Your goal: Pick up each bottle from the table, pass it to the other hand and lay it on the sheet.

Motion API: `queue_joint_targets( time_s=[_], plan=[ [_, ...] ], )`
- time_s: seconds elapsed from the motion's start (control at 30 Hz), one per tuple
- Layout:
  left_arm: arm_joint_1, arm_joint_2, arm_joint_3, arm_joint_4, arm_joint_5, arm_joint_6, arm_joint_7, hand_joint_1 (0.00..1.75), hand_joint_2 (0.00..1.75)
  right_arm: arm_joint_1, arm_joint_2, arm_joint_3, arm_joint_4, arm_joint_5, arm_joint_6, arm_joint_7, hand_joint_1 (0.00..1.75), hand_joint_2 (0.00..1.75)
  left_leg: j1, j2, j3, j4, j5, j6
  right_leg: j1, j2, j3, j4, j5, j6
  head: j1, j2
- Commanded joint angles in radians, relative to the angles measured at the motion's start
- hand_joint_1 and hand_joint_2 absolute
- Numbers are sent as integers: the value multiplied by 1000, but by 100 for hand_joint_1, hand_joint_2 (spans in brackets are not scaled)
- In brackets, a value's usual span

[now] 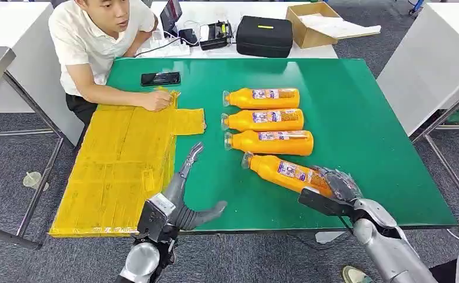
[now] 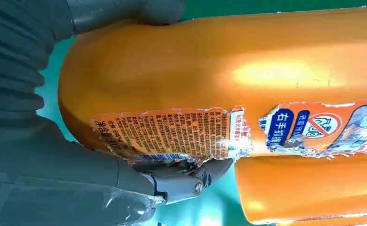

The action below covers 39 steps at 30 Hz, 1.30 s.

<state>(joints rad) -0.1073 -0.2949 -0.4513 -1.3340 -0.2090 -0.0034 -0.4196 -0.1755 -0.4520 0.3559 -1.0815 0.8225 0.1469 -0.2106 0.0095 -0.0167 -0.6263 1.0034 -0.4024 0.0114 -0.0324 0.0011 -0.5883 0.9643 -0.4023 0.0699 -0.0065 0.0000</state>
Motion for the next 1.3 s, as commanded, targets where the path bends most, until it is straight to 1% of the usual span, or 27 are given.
queue_joint_targets(
  time_s=[0.03, 0.1, 0.13, 0.2, 0.23, 0.27, 0.33, 0.4, 0.43, 0.53, 0.57, 0.6, 0.63, 0.67, 0.73, 0.77, 0.83, 0.87, 0.93, 0.97, 1.03, 1.07, 1.13, 1.27, 1.3],
  plan=[
    [-35, -46, -19, 61, 11, -1, -4, 0, 175, 44, 51, -20, 116, -16, 19, 1, 161, 175, 2, -3, 3, 0, -1, 0, 2, -5, 5, -2, -2, -4, 0, 0],
    [-36, -47, -20, 59, 11, -1, -4, 0, 175, 42, 58, -21, 127, -15, 17, 0, 161, 175, 2, -3, 4, 0, -2, 0, 3, -6, 7, -2, -3, -5, 0, 0],
    [-36, -46, -21, 57, 11, -1, -4, 0, 175, 38, 64, -23, 136, -16, 17, 0, 164, 175, 2, -3, 3, 0, -1, 0, 2, -4, 5, -2, -1, -3, 0, 0],
    [-35, -45, -23, 55, 14, -2, -6, 0, 175, 33, 76, -31, 151, -13, 18, -2, 175, 175, 2, -3, 4, 0, -2, 0, 3, -5, 7, -2, -2, -5, 0, 0],
    [-35, -45, -23, 53, 17, -1, -9, 0, 175, 39, 82, -42, 145, -20, 8, -9, 175, 175, 2, -3, 4, 0, -2, 0, 3, -5, 8, -2, -2, -6, 0, 0],
    [-34, -45, -21, 49, 20, 2, -15, 0, 175, 43, 84, -49, 136, -31, 5, -20, 175, 175, 2, -2, 3, 0, -1, 0, 3, -4, 6, -2, -1, -4, 0, 0],
    [-30, -45, -21, 38, 24, 6, -20, 0, 175, 55, 87, -66, 98, -68, 7, -45, 175, 175, 2, -2, 5, 0, -1, 0, 3, -4, 7, -2, -2, -5, 0, 0],
    [-19, -51, -12, 24, 64, 1, -7, 0, 175, 75, 76, -75, 13, -113, 23, -65, 175, 175, 2, -2, 6, 1, -2, 0, 3, -5, 8, -2, -2, -6, 0, 0],
    [-18, -50, -15, 20, 91, -15, -2, 0, 175, 79, 66, -71, -28, -129, 36, -68, 175, 175, 1, -3, 6, 1, -3, 1, 2, -5, 0, 0, -3, -4, 0, 0],
    [-20, -47, -20, 23, 118, -29, 3, 0, 175, 68, 54, -64, -71, -149, 60, -56, 175, 175, 1, 0, 6, 2, -6, 1, 2, -2, -2, 1, -4, -6, 0, 0],
    [-18, -50, -14, 25, 137, -32, 4, 0, 175, 61, 50, -56, -77, -154, 59, -71, 175, 175, 1, 1, 5, -1, -4, 1, 2, -1, 5, -2, -1, -3, 0, 0],
    [-18, -50, -13, 25, 150, -36, 2, 0, 175, 49, 45, -49, -86, -163, 59, -88, 175, 175, 1, 1, 8, 0, -4, 1, 2, -1, 9, -1, -3, -4, 0, 0],
    [-19, -49, -12, 23, 162, -40, -2, 0, 175, 31, 39, -40, -97, -178, 64, -101, 175, 175, 1, 3, 8, 1, -6, 1, 2, 0, 10, 0, -3, -5, 0, 0],
    [-20, -47, -12, 19, 177, -46, -3, 0, 175, 5, 32, -25, -112, -196, 74, -105, 175, 175, 0, 3, 7, 1, -4, 1, 1, 3, 8, 0, -1, -2, 0, 0],
    [-22, -46, -8, 14, 200, -52, -2, 0, 175, -32, 26, -7, -130, -224, 90, -107, 175, 175, 0, 5, 7, 3, -6, 1, 2, 4, 8, 2, -3, -5, 0, 0],
    [-23, -45, -8, 12, 201, -52, -2, 0, 175, -45, 21, 1, -135, -235, 95, -108, 175, 175, 0, 5, 5, 1, -4, 1, 0, 5, 6, 1, -1, -2, 0, 0],
    [-27, -45, -10, 8, 200, -51, -2, 0, 175, -62, 10, 10, -136, -242, 106, -110, 175, 175, 0, 7, 4, 3, -5, 1, 1, 6, 6, 2, -1, -4, 0, 0],
    [-29, -46, -11, 6, 203, -53, -1, 0, 175, -68, 6, 14, -131, -254, 111, -111, 175, 175, -1, 4, 3, 1, -3, 1, 0, 5, 4, 2, -1, -2, 0, 0],
    [-32, -47, -14, 5, 221, -62, 8, 0, 175, -88, -1, 28, -106, -279, 114, -121, 175, 175, 0, 6, 2, 3, -5, 2, 1, 5, 4, 3, -2, -4, 0, 0],
    [-33, -46, -16, 6, 230, -64, 12, 0, 175, -94, -1, 33, -100, -286, 108, -126, 175, 175, 0, 4, 2, 2, -3, 2, 0, 4, 4, 1, -1, -3, 0, 0],
    [-31, -48, -16, 9, 239, -60, 10, 0, 175, -106, 6, 39, -95, -292, 99, -132, 175, 175, 0, 4, 3, 3, -4, 2, 1, 4, 6, 1, -2, -4, 0, 0],
    [-28, -50, -11, 9, 244, -57, 8, 0, 175, -106, 11, 36, -100, -296, 91, -139, 175, 175, -1, 3, 2, 1, -3, 2, 0, 4, 4, 1, -1, -2, 0, 0],
    [-24, -51, 0, 16, 269, -58, 9, 0, 175, -107, 36, 32, -107, -309, 75, -154, 175, 175, -1, 4, 2, 2, -4, 2, 0, 5, 5, 1, -2, -3, 0, 0],
    [-8, -48, 47, 15, 355, -70, 9, 0, 175, -84, 94, 10, -130, -315, 34, -159, 175, 175, 1, 8, 5, 3, -7, 1, 2, 7, 7, 1, -4, -8, 0, 0],
    [-1, -42, 55, 5, 357, -69, 8, 0, 175, -69, 102, -3, -146, -318, 27, -160, 175, 175, 0, 6, 4, 2, -6, 1, 2, 6, 6, 1, -3, -6, 0, 0]
  ],
)
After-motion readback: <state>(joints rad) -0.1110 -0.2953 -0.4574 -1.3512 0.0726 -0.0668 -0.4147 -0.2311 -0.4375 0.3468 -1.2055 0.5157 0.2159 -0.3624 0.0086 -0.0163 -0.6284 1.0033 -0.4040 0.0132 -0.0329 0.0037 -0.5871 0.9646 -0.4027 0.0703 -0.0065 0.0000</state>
